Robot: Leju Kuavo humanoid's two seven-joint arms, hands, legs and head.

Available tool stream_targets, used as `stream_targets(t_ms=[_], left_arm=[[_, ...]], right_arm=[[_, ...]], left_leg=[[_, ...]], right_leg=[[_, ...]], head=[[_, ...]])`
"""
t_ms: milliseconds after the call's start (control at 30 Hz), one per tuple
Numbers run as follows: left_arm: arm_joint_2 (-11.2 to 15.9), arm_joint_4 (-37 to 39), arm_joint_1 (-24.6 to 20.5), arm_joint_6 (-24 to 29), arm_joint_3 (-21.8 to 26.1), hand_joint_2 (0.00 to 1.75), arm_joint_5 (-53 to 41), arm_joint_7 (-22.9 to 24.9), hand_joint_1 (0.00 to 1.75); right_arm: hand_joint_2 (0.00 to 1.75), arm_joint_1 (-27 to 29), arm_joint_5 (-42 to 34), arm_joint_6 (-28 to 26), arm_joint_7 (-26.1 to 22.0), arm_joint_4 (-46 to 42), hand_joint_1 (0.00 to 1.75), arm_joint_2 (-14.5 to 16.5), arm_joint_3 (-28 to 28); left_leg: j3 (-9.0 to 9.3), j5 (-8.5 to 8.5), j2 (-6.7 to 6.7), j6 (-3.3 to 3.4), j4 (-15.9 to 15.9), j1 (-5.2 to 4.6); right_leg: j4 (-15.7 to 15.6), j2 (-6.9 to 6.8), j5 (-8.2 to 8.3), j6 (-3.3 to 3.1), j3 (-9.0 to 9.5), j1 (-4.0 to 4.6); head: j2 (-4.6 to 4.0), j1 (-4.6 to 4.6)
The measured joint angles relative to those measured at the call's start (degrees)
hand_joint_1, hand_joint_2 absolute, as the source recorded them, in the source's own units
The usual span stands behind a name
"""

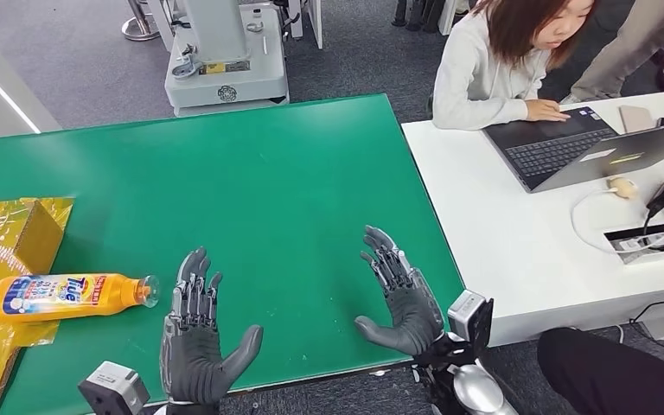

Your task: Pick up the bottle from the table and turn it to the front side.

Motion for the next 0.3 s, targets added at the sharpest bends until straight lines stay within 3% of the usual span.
stream_targets(t_ms=[300], left_arm=[[-0.6,-0.16,-0.44,-1.11,0.02,1.75,-0.78,0.49,0.0]], right_arm=[[1.75,1.61,0.26,0.15,0.55,-1.73,0.0,2.92,-2.83]], left_leg=[[0.02,0.0,0.0,0.0,0.01,0.0]], right_leg=[[0.0,0.0,0.0,0.0,0.02,0.0]], head=[[0.0,0.0]])
